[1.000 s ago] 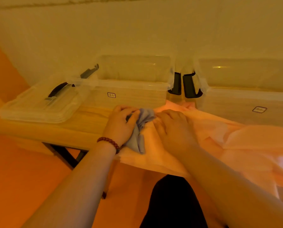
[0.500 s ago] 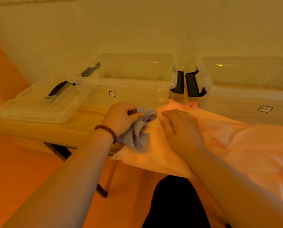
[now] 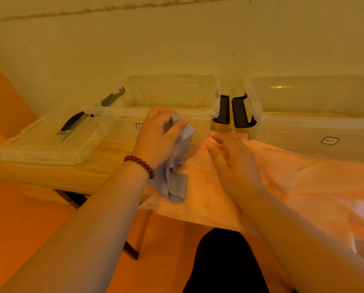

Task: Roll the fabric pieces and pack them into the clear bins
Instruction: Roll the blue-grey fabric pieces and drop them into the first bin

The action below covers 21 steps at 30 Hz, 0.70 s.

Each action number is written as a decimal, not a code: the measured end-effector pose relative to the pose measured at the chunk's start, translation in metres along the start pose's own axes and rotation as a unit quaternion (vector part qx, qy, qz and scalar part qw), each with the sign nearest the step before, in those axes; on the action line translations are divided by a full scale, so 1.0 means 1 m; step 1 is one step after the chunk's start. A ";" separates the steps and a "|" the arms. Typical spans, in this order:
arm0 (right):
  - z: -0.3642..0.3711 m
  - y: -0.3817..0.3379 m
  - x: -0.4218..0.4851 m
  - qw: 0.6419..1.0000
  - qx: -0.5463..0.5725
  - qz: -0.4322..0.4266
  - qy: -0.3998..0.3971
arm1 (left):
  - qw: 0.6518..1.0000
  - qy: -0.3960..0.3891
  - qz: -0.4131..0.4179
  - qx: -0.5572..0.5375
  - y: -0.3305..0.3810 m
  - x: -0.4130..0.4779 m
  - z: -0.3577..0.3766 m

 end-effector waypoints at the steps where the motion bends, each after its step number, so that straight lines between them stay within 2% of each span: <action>1: -0.003 0.001 0.001 1.000 0.008 0.004 0.004 | 1.000 -0.004 0.003 -0.011 0.005 -0.002 0.002; 6: -0.016 0.006 0.006 0.999 0.032 0.035 0.011 | 0.990 -0.016 -0.078 -0.120 0.013 -0.006 0.008; 12: -0.030 0.004 0.021 0.997 0.062 0.033 0.012 | 0.995 -0.040 -0.002 -0.094 0.051 0.009 0.023; 16: -0.049 0.001 0.033 0.996 0.073 0.028 0.034 | 0.991 -0.030 -0.025 -0.129 0.067 0.018 0.034; 21: -0.071 0.002 0.042 0.980 0.172 0.075 0.070 | 0.984 -0.010 -0.043 -0.171 0.088 0.025 0.053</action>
Point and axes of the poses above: each hand's wrist, its own x-axis towards the middle knuckle, its own z-axis out of the palm, y = z × x, the point moved 10 cm from there along x, towards the middle knuckle, and after that the axes turned 14 degrees about y, right-handed, at the moved point
